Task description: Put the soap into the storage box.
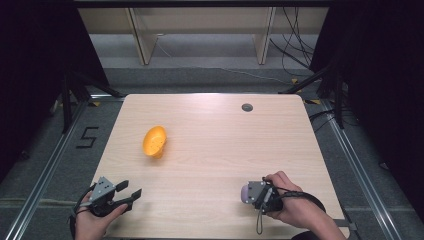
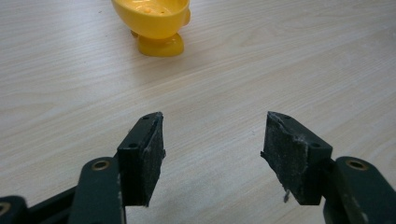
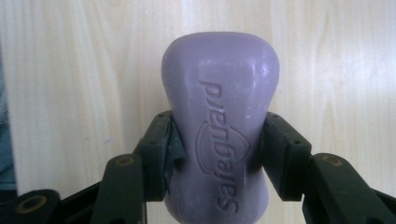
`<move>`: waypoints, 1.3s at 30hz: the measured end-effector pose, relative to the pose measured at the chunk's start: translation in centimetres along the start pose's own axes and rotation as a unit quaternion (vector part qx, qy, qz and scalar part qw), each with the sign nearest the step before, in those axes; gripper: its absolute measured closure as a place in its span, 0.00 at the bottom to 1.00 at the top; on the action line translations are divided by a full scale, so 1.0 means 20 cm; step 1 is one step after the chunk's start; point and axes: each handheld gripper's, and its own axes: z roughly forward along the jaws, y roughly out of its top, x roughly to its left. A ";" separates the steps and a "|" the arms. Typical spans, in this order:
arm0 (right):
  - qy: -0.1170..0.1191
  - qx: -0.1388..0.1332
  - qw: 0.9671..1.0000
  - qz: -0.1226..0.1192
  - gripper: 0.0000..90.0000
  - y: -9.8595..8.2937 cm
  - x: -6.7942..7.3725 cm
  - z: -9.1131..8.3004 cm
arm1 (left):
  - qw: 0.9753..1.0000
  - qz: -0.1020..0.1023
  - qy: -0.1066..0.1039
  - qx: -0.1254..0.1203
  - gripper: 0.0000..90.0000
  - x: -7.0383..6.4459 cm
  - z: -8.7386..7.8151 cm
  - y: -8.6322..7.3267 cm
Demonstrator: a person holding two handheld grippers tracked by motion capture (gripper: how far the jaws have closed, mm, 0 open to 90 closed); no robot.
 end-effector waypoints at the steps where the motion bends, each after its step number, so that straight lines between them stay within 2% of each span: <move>1: -0.001 -0.005 1.000 -0.006 0.56 0.00 0.00 0.00 | 1.000 0.001 -0.001 0.000 0.42 0.00 0.00 0.00; 2: -0.002 -0.019 0.999 -0.032 0.56 0.01 -0.02 0.01 | 1.000 0.001 -0.001 0.000 0.42 0.00 0.00 0.00; 3: -0.008 -0.023 0.999 -0.033 0.56 0.01 -0.02 0.00 | 1.000 0.001 -0.001 0.000 0.42 0.00 0.00 0.00; 6: -0.014 -0.024 0.999 -0.030 0.56 0.02 -0.01 0.00 | 1.000 -0.001 0.000 0.000 0.42 0.00 0.00 0.00; 7: -0.027 -0.020 0.999 -0.018 0.56 0.02 0.00 -0.01 | 1.000 -0.006 -0.002 -0.001 0.42 0.00 0.00 0.00; 8: -0.027 -0.020 0.999 -0.018 0.56 0.02 0.00 -0.01 | 1.000 -0.006 -0.002 -0.001 0.42 0.00 0.00 0.00; 9: -0.035 -0.030 0.998 -0.034 0.56 0.03 -0.01 -0.01 | 1.000 -0.006 -0.002 0.000 0.42 0.00 0.00 0.00; 12: -0.047 -0.032 0.998 -0.034 0.56 0.03 -0.01 -0.01 | 1.000 -0.006 -0.002 0.000 0.42 0.00 0.00 0.00; 13: -0.054 -0.028 0.998 -0.016 0.56 0.03 0.00 -0.02 | 1.000 -0.006 -0.003 0.000 0.42 0.00 0.00 0.00; 15: -0.063 -0.035 0.997 -0.031 0.56 0.04 -0.01 -0.02 | 1.000 -0.007 -0.004 -0.001 0.42 0.00 0.00 0.00; 16: -0.068 -0.031 0.997 -0.015 0.56 0.04 0.00 -0.03 | 1.000 -0.006 -0.004 -0.001 0.42 0.00 0.00 0.00; 17: -0.070 -0.033 0.997 -0.014 0.56 0.04 0.00 -0.02 | 1.000 -0.006 -0.004 -0.001 0.42 0.00 0.00 0.00; 19: -0.072 -0.034 0.997 -0.014 0.56 0.04 0.00 -0.02 | 1.000 -0.007 -0.006 -0.003 0.42 0.00 0.01 0.00; 20: -0.078 -0.041 0.996 -0.029 0.56 0.05 -0.01 -0.02 | 1.000 -0.007 -0.005 -0.003 0.42 0.00 0.01 0.00; 21: -0.080 -0.041 0.996 -0.028 0.56 0.05 0.00 -0.02 | 1.000 -0.006 -0.002 0.001 0.42 0.00 0.00 0.00; 22: -0.085 -0.037 0.996 -0.013 0.56 0.05 0.01 -0.03 | 1.000 -0.005 -0.002 0.000 0.42 0.00 0.00 0.00; 23: -0.088 -0.038 0.995 -0.013 0.56 0.05 0.01 -0.03 | 1.000 -0.006 -0.002 0.000 0.42 0.00 0.00 0.00; 25: -0.091 -0.047 0.994 -0.034 0.56 0.06 0.00 -0.03 | 1.000 -0.006 -0.002 0.000 0.42 0.00 0.00 0.00; 27: -0.107 -0.053 0.992 -0.032 0.56 0.06 0.00 -0.03 | 1.000 -0.006 -0.005 -0.002 0.42 0.00 0.00 0.00; 32: -0.124 -0.055 0.990 -0.034 0.56 0.07 0.01 -0.04 | 1.000 -0.003 -0.002 0.001 0.42 0.00 0.00 0.00; 33: -0.127 -0.052 0.990 -0.020 0.56 0.07 0.02 -0.05 | 1.000 0.001 -0.002 0.000 0.42 0.00 0.00 0.00; 35: -0.138 -0.056 0.988 -0.046 0.56 0.08 0.02 -0.05 | 1.000 0.002 -0.002 0.000 0.42 0.00 0.00 0.00; 36: -0.138 -0.056 0.988 -0.046 0.56 0.08 0.02 -0.05 | 1.000 0.002 -0.002 0.000 0.42 0.00 0.00 0.00; 37: -0.141 -0.054 0.988 -0.031 0.56 0.08 0.03 -0.05 | 1.000 0.000 -0.002 0.000 0.42 0.00 0.00 0.00; 38: -0.146 -0.056 0.987 -0.029 0.56 0.08 0.04 -0.05 | 1.000 0.000 -0.004 -0.002 0.42 -0.01 0.00 0.00; 39: -0.149 -0.063 0.985 -0.053 0.56 0.09 0.03 -0.05 | 1.000 0.005 -0.008 0.000 0.42 -0.01 0.01 0.00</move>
